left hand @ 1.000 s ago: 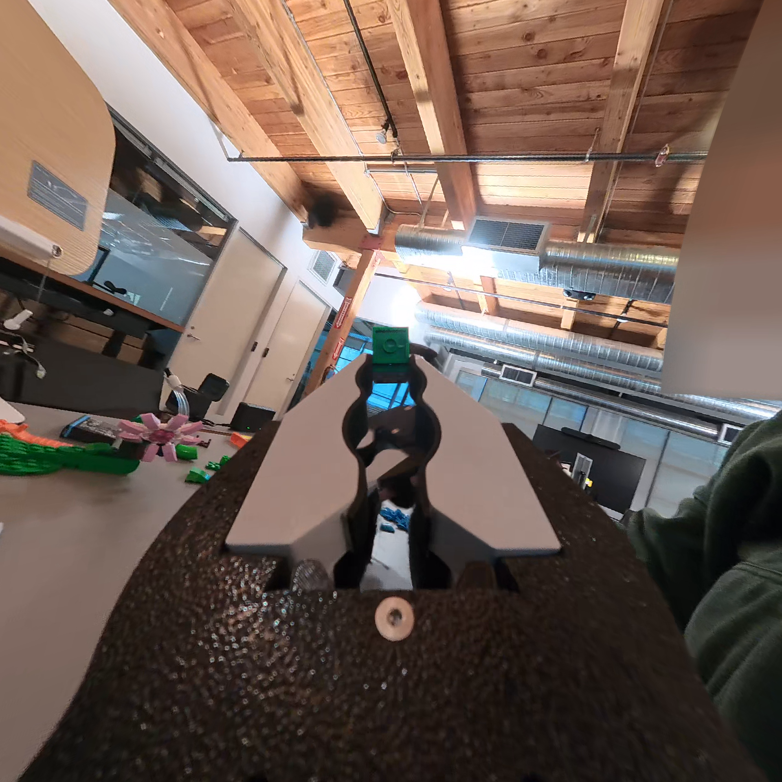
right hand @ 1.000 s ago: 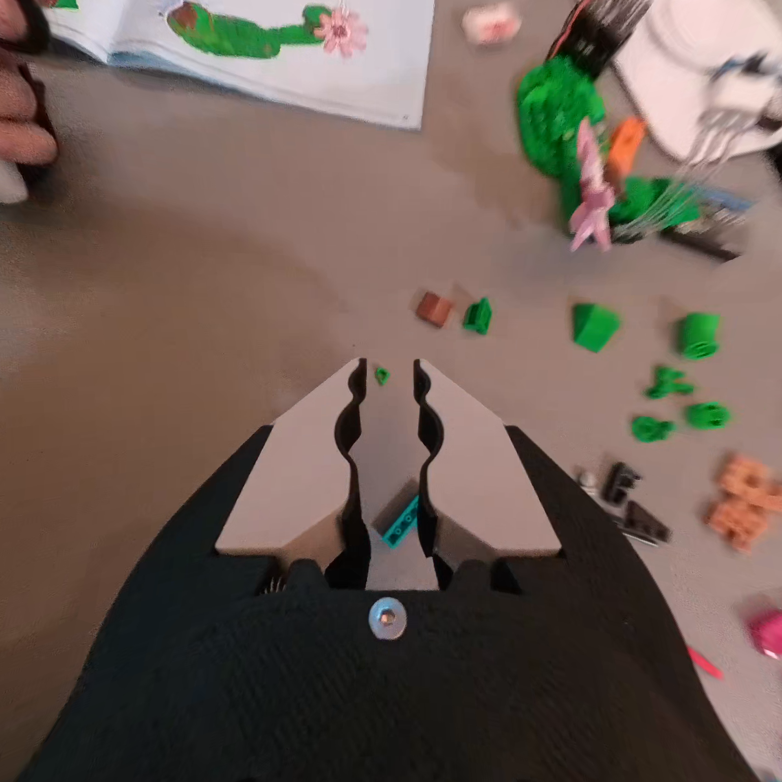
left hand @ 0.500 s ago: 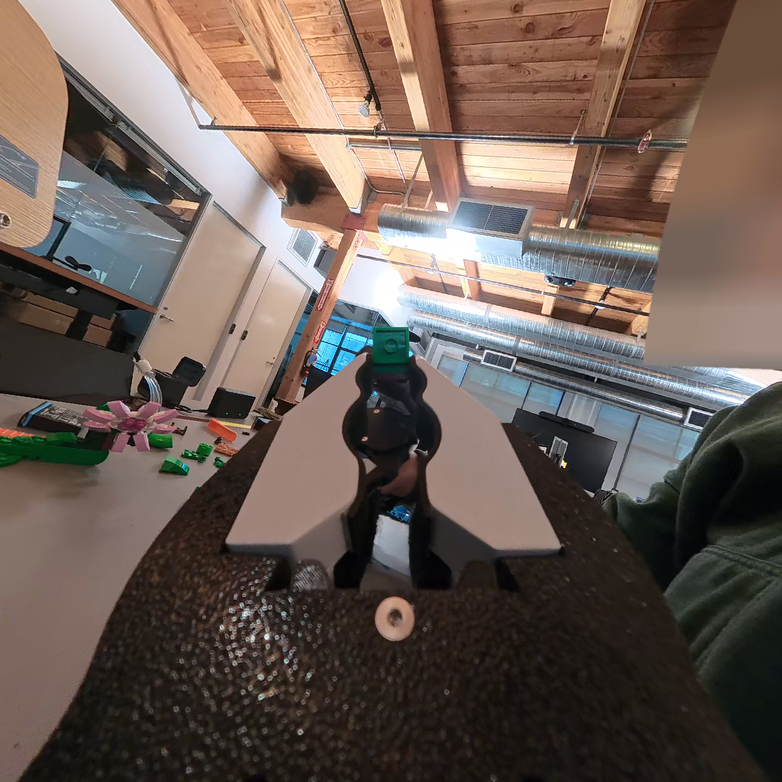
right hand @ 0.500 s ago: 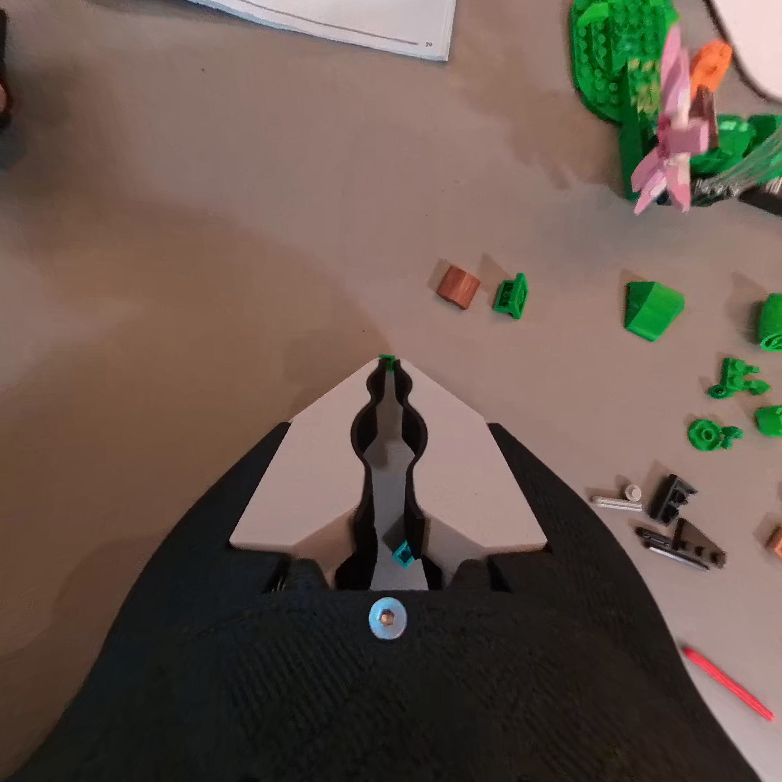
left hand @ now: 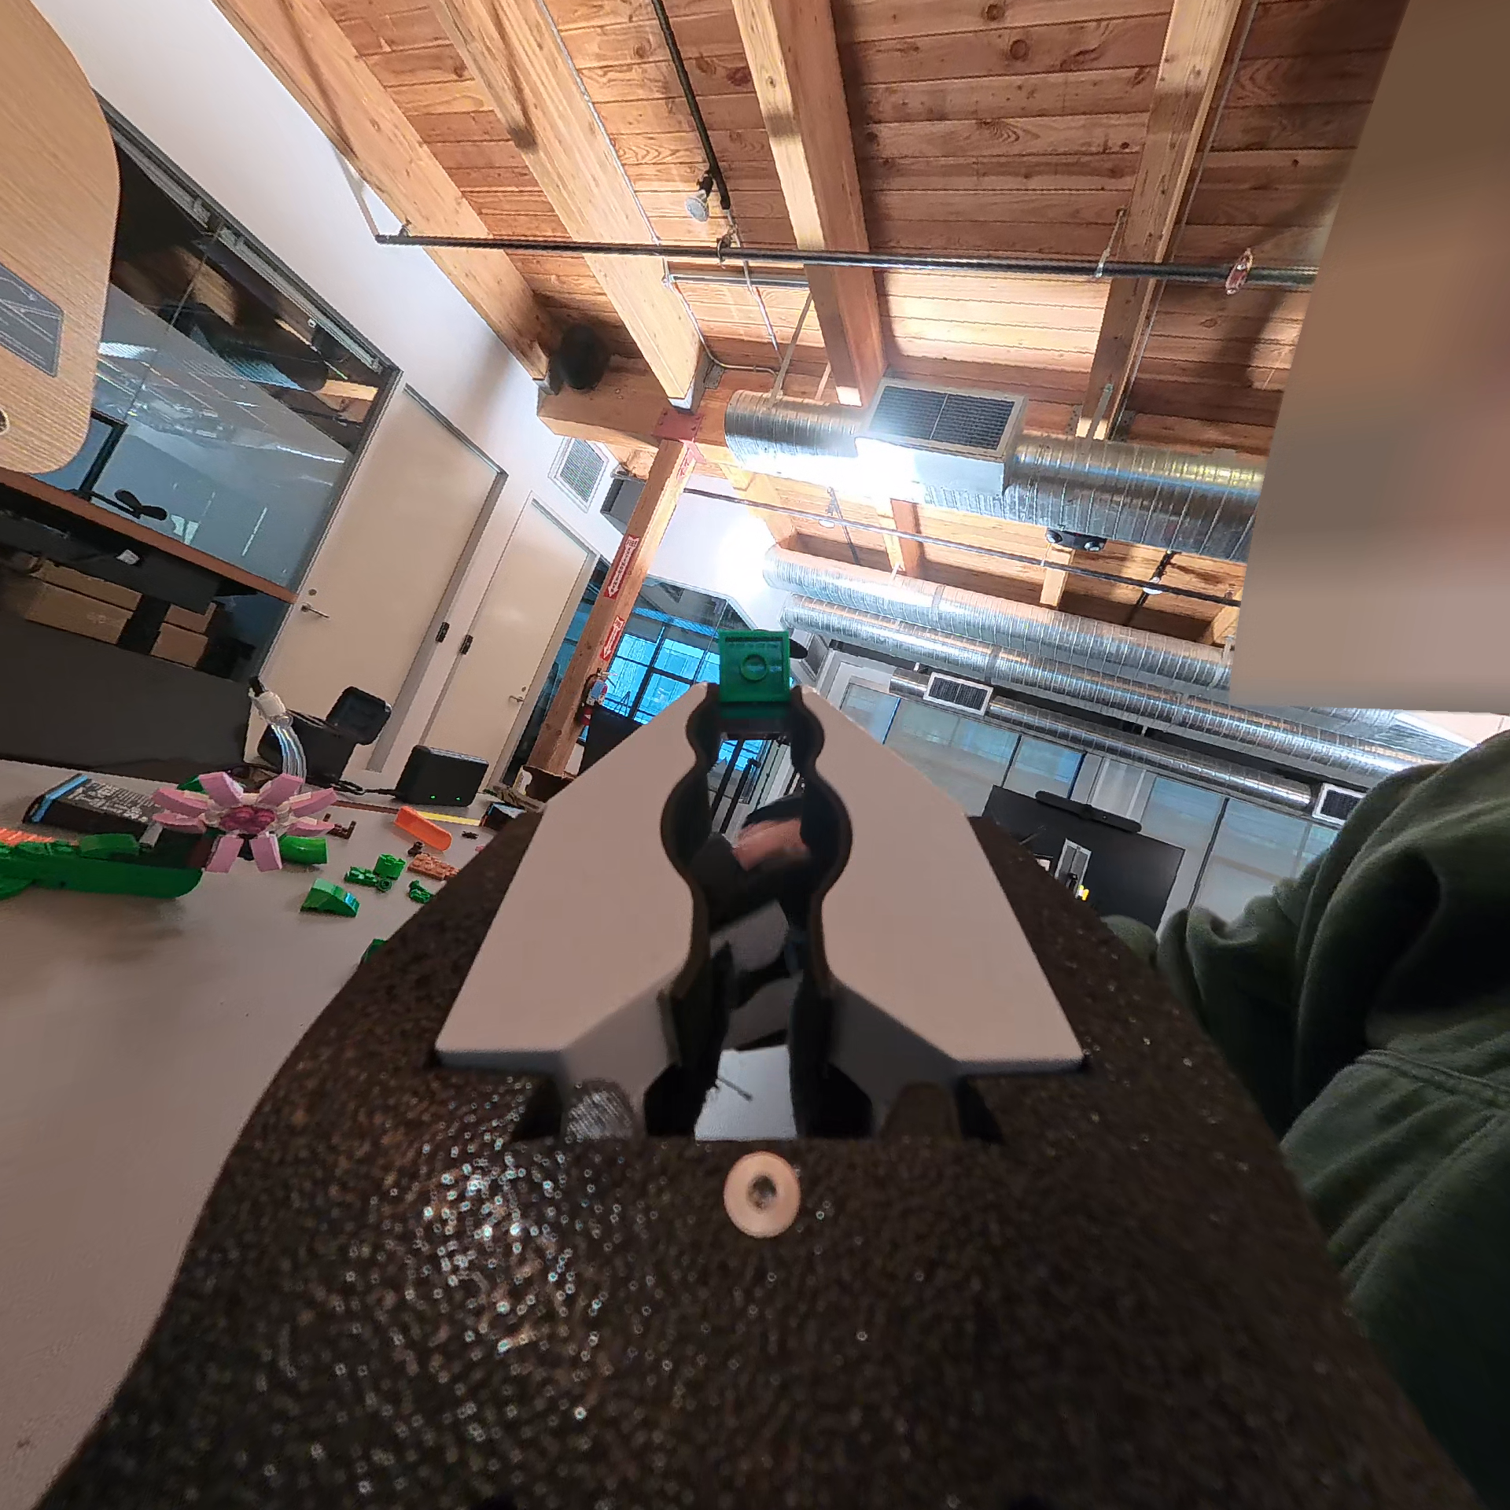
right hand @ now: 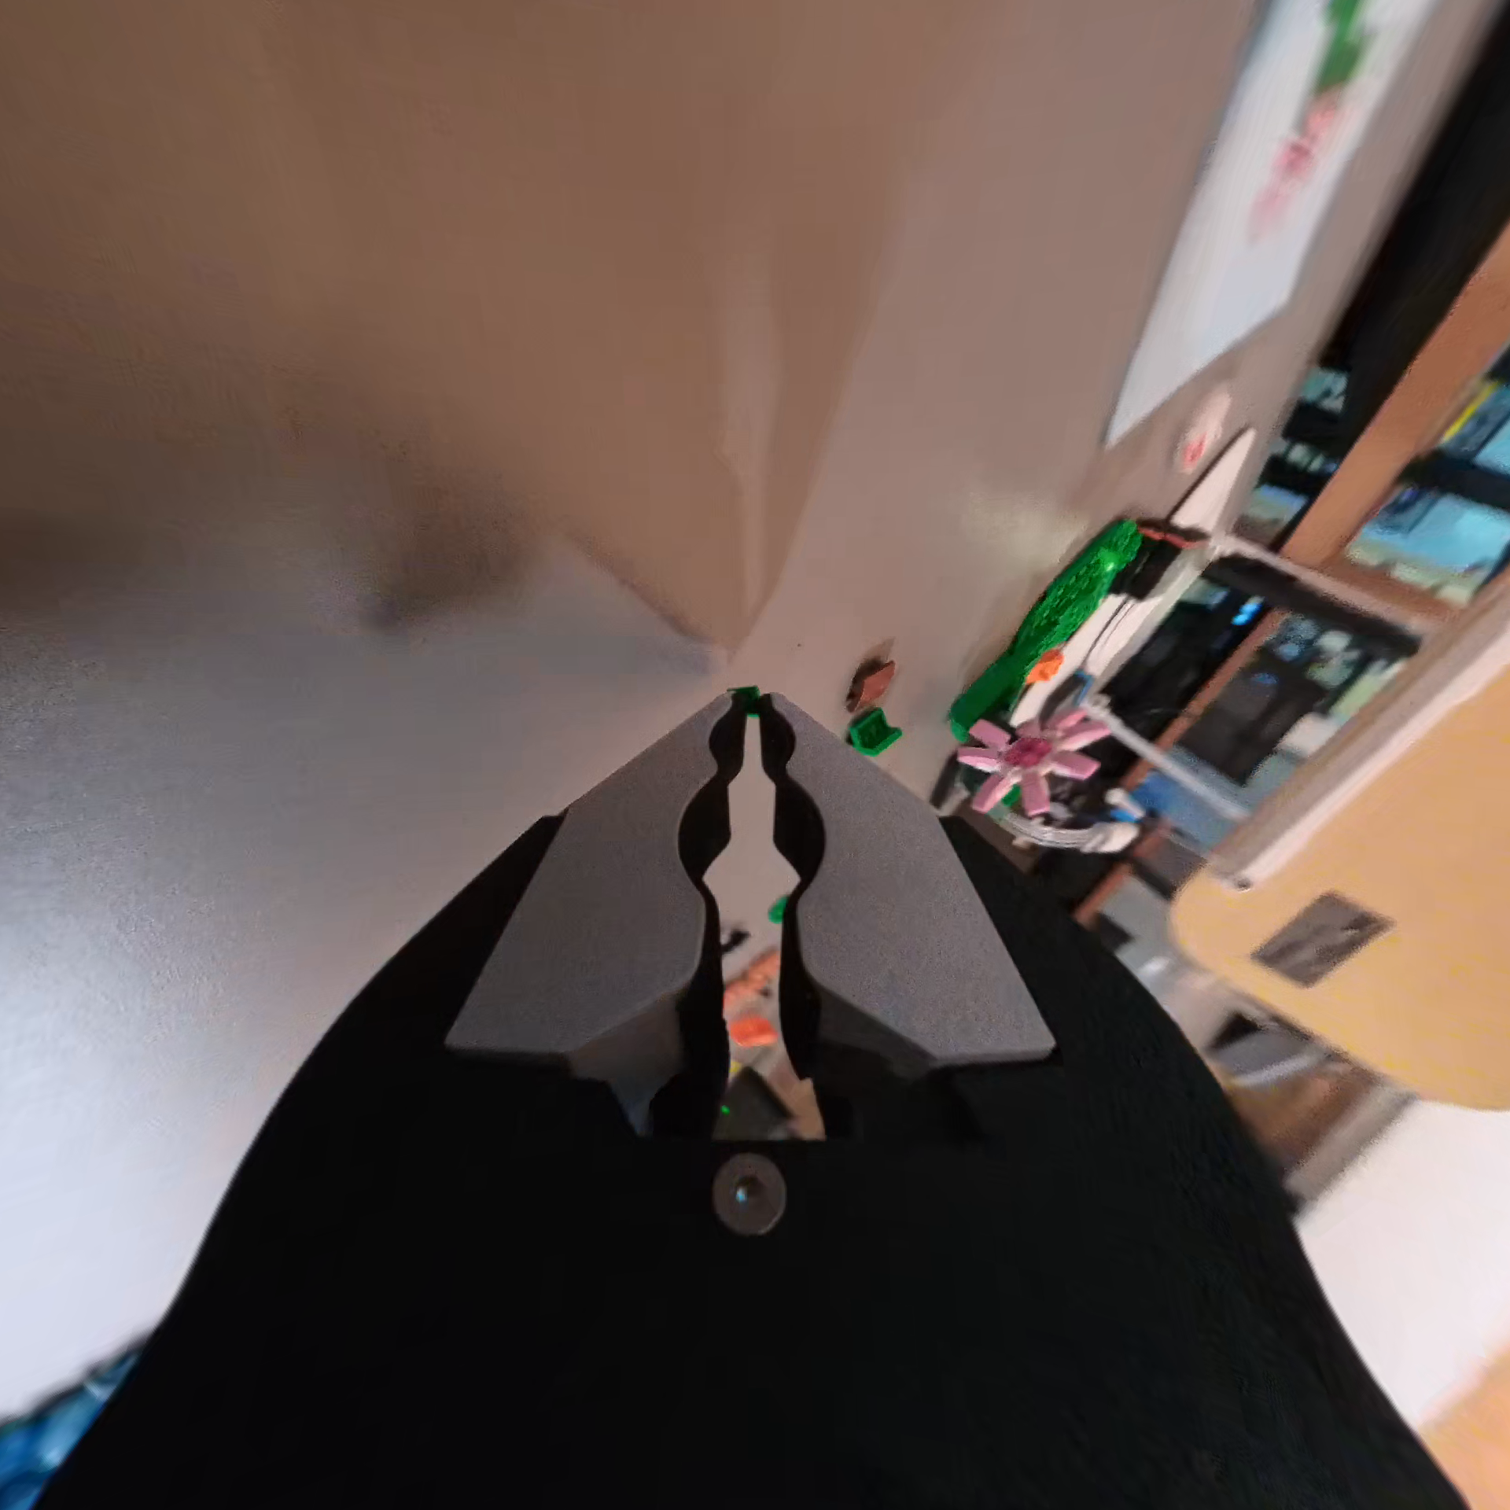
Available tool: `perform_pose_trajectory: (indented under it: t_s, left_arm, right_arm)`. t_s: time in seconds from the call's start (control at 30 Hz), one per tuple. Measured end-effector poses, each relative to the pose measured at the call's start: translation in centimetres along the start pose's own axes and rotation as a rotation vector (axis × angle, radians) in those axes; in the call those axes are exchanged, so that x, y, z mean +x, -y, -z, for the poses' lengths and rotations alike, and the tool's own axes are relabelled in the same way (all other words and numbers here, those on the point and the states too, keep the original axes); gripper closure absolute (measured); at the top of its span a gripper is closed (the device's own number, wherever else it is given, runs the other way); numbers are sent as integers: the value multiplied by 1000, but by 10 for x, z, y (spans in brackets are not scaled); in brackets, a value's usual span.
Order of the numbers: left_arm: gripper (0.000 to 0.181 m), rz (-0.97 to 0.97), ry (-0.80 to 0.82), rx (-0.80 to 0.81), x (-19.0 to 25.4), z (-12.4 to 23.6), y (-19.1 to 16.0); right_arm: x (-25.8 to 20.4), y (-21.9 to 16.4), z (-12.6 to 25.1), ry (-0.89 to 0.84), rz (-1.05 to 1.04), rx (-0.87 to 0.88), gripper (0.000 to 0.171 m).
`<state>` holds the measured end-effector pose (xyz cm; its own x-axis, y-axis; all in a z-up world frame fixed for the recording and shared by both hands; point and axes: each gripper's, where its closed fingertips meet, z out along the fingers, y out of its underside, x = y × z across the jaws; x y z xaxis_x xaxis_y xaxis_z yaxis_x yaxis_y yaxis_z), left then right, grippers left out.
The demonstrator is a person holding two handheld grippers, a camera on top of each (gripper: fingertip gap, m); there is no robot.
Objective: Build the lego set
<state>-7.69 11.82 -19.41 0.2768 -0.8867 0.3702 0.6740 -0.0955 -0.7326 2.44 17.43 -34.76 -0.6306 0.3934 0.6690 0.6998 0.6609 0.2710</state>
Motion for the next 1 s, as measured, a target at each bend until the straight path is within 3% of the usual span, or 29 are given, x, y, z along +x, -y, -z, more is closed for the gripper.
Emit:
perform_pose_trajectory:
  t_s: [0.13, 0.27, 0.33, 0.47, 0.67, 0.8, 1.0]
  left_arm:
    - [168, 0, 1, 0, 1, 1, 0]
    - [168, 1, -1, -1, 1, 1, 0]
    - [168, 4, -3, -2, 1, 1, -1]
    - [168, 7, -6, -2, 1, 1, -1]
    - [168, 14, -11, -6, 1, 0, -2]
    - [168, 16, -12, -4, 1, 0, -1]
    - [167, 21, -16, -6, 2, 0, -2]
  right_arm:
    - [-5, 9, 4, -37, 241, -35, 170]
    - [-9, 26, 14, -66, 260, 59, 169]
    - [-8, 27, 18, -75, 204, 90, 156]
    - [-4, 24, 28, -33, -144, 217, 152]
    - [-9, 22, 29, 223, -942, 435, 157]
    - [-6, 23, 30, 249, -1121, 523, 159]
    - [-6, 30, 24, 320, -1227, 550, 161]
